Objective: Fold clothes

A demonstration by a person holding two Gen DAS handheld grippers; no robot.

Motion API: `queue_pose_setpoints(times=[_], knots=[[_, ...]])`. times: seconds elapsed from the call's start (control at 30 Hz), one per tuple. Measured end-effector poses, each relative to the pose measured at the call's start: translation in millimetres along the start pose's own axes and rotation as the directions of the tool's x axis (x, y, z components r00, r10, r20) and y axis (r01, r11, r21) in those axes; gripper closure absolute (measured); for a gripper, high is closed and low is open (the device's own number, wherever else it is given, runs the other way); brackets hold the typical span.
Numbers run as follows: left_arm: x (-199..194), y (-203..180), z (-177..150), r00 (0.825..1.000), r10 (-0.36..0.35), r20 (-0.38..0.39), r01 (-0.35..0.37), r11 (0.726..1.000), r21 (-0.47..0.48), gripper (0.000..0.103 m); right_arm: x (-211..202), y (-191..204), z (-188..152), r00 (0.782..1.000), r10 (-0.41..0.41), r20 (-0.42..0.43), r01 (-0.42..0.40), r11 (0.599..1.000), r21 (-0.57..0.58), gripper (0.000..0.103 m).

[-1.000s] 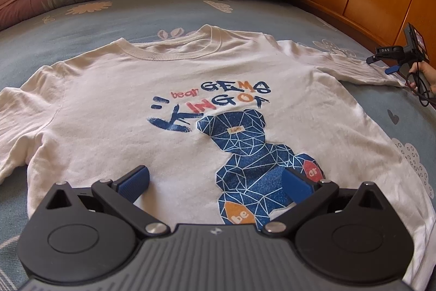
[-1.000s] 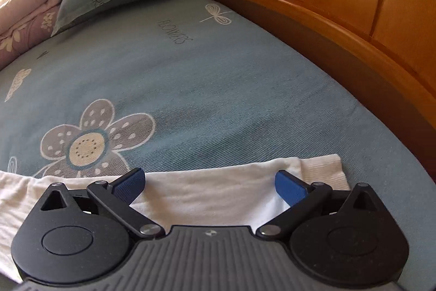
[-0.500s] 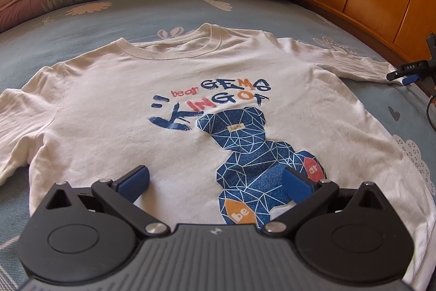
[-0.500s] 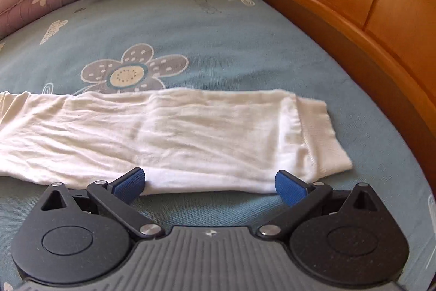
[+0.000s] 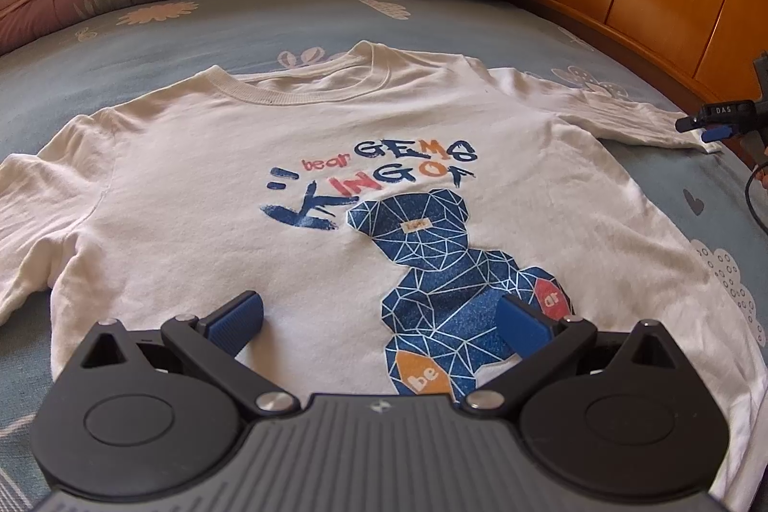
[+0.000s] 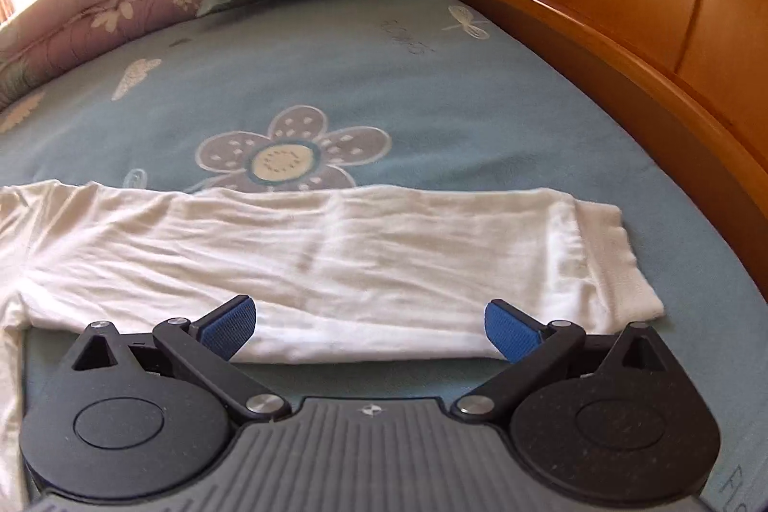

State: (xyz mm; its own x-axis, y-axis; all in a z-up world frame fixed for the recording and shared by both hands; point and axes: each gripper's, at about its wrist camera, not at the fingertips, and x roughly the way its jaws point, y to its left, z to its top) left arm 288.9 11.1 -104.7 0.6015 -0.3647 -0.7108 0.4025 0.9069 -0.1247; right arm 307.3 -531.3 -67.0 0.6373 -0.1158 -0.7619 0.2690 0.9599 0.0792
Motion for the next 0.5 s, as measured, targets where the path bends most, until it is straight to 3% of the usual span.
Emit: queue_pose_setpoints(times=[0.1,0.17,0.27,0.4,0.47,0.5], knots=[[0.2,-0.4,-0.3,1.000,0.001,0.000,-0.001,1.000,0.005,0.001,10.2,20.3,0.6,0.995,0.093,-0.046,-0.094,0.995,-0.039,0.000],[-0.1,0.9,0.0,1.000,-0.005,0.001,0.005,1.000,0.000,0.001,18.4,24.0,-4.6,0.991,0.089,-0.104,-0.095,0.994,-0.053,0.000],[-0.8,4.0,0.6,1.000,-0.017,0.003,0.018,1.000,-0.018,0.001,12.2,18.8,-0.9,0.992,0.105,-0.065,-0.106,0.994,-0.017,0.000],[-0.5,4.6,0.7,1.000,-0.020,0.005,0.020,1.000,-0.024,0.001,15.3,18.3,20.7,0.981,0.193,0.014,-0.193,0.979,0.063,0.000],[-0.1,3.4,0.5,1.000,-0.016,0.006,0.016,1.000,-0.018,0.001,28.2,23.3,27.5,0.973,0.231,0.014,-0.232,0.970,0.069,0.000],[0.2,2.7,0.3,1.000,-0.013,0.006,0.013,1.000,-0.012,0.001,37.9,23.0,28.8,0.977,0.211,-0.004,-0.210,0.975,0.078,0.000]])
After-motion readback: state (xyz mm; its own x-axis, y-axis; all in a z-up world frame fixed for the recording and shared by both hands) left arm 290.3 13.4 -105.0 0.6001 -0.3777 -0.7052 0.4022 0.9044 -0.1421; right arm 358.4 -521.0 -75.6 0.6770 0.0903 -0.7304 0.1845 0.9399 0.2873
